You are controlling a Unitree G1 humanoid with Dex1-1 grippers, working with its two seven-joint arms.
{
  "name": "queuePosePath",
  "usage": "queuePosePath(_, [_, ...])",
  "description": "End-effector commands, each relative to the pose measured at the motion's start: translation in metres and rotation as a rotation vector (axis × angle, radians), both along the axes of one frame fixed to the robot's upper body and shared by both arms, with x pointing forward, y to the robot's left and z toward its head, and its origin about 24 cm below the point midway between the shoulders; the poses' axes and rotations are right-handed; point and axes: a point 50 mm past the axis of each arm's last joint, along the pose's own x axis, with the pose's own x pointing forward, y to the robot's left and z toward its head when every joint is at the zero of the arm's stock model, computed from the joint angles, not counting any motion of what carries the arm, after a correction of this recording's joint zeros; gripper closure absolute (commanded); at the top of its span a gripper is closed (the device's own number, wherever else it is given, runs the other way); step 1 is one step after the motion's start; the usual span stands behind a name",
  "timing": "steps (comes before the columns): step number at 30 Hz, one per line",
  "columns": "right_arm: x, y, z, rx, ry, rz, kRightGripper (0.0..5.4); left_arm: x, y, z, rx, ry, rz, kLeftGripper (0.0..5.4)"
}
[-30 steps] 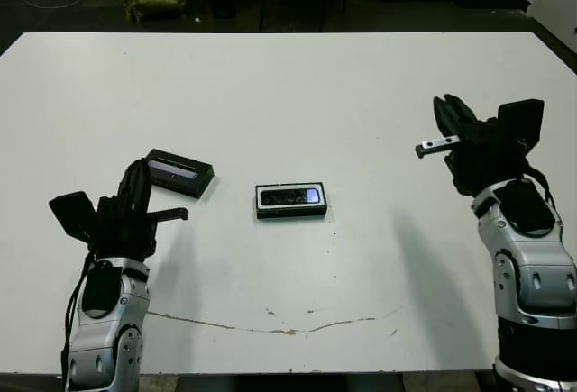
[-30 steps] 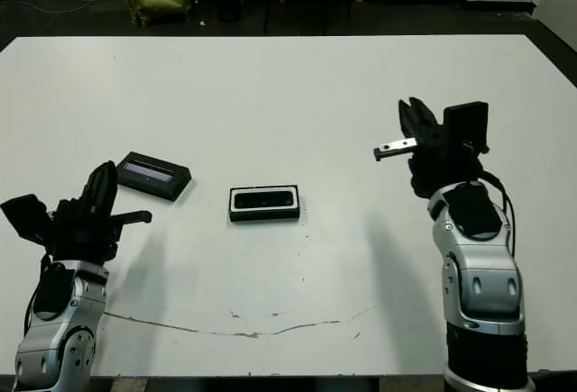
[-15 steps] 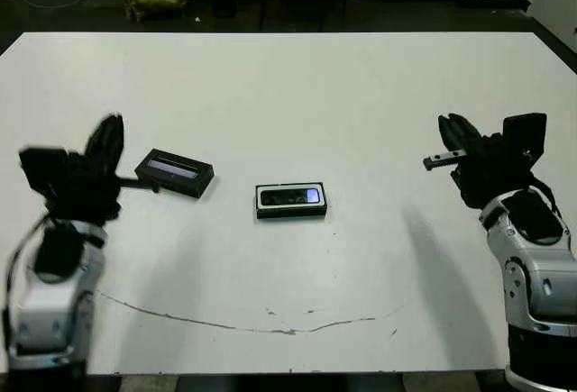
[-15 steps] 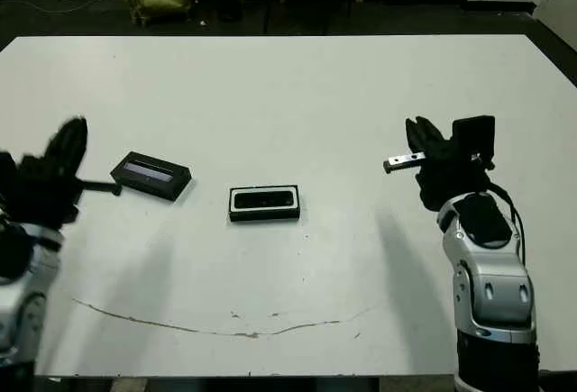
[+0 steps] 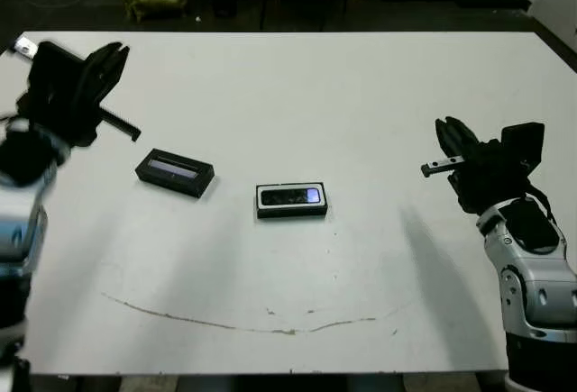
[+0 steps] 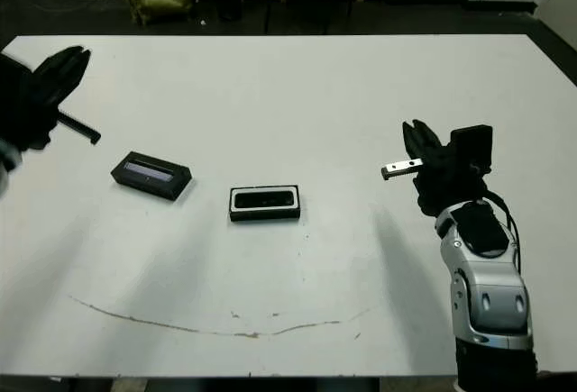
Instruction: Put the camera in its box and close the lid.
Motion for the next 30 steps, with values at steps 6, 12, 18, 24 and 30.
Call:
queuePosePath(6, [-0.003,-0.006,-0.006,-0.004,0.036,-0.022,5.37,0.043,0.005,0.003,0.301,0.201,-0.055,5.4])
queuePosePath(12, [-0.004,-0.007,-0.005,-0.006,0.04,-0.026,5.37,0.063,0.004,-0.004,0.534,0.268,-0.058,5.4])
queuePosePath(18, [-0.004,-0.005,-0.006,0.001,0.056,-0.031,5.37,0.067,-0.01,-0.011,0.818,0.212,-0.158,5.4])
queuePosePath(24, [-0.005,-0.005,-0.011,0.003,0.077,-0.04,5.37,0.067,-0.022,-0.029,0.965,0.175,-0.249,5.4])
queuePosePath(30, [-0.007,-0.005,-0.014,0.029,0.082,-0.045,5.37,0.062,-0.032,-0.049,1.066,0.061,-0.378,5.4])
